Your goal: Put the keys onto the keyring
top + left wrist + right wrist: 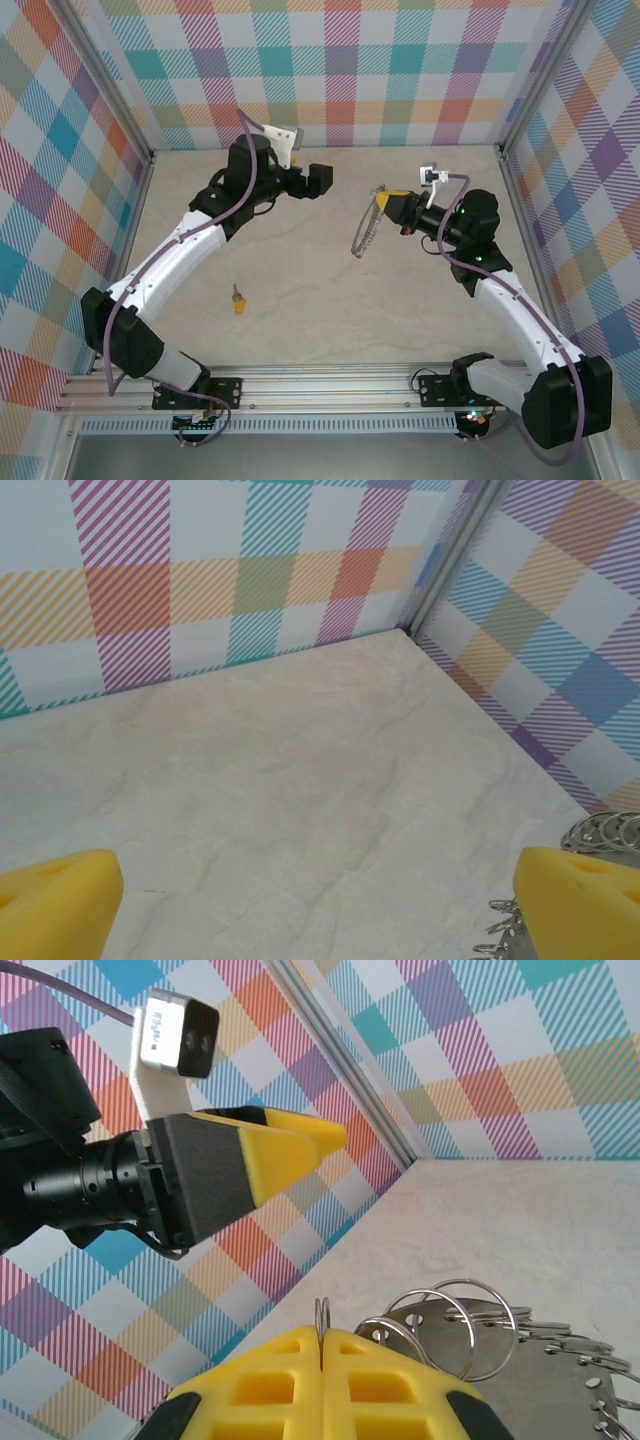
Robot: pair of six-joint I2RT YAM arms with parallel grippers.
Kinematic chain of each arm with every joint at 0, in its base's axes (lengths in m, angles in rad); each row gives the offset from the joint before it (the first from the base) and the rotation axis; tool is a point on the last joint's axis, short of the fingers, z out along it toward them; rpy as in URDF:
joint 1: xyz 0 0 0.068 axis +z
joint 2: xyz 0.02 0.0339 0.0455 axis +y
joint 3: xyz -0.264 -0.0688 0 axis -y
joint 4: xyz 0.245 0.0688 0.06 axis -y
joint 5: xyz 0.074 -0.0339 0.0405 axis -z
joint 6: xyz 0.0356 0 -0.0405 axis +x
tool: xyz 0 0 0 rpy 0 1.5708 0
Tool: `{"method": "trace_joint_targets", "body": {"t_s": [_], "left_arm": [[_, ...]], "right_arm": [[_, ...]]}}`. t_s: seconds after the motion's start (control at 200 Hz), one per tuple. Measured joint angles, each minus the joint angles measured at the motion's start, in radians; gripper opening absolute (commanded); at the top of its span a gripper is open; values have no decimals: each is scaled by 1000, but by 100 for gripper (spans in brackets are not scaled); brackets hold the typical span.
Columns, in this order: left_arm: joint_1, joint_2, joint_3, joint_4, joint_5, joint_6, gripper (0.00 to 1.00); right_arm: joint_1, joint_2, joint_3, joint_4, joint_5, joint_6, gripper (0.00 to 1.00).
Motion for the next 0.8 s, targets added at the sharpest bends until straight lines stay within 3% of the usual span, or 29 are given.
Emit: {"method": "trace_joint_targets", "body": {"t_s": [0.14, 0.275, 0.38, 0.62, 0.715, 0.8], "left_arm": [[1, 14, 14, 2, 19, -25, 99], [8, 21, 40, 5, 107, -56, 92], [20, 34, 70, 14, 203, -90, 83], [40, 74, 97, 65, 398, -169, 50], [40, 96, 99, 81, 453, -181, 41], [40, 113, 99, 87, 494, -187, 40]], "right_arm": [[0, 66, 0, 144, -12, 41, 0], [0, 161, 4, 315, -49, 116, 0], [0, 247, 20, 460, -76, 193, 0], [0, 354, 56, 701, -108, 343, 0], [0, 358, 61, 743, -113, 373, 0], [0, 358, 62, 759, -113, 384, 0]]}}
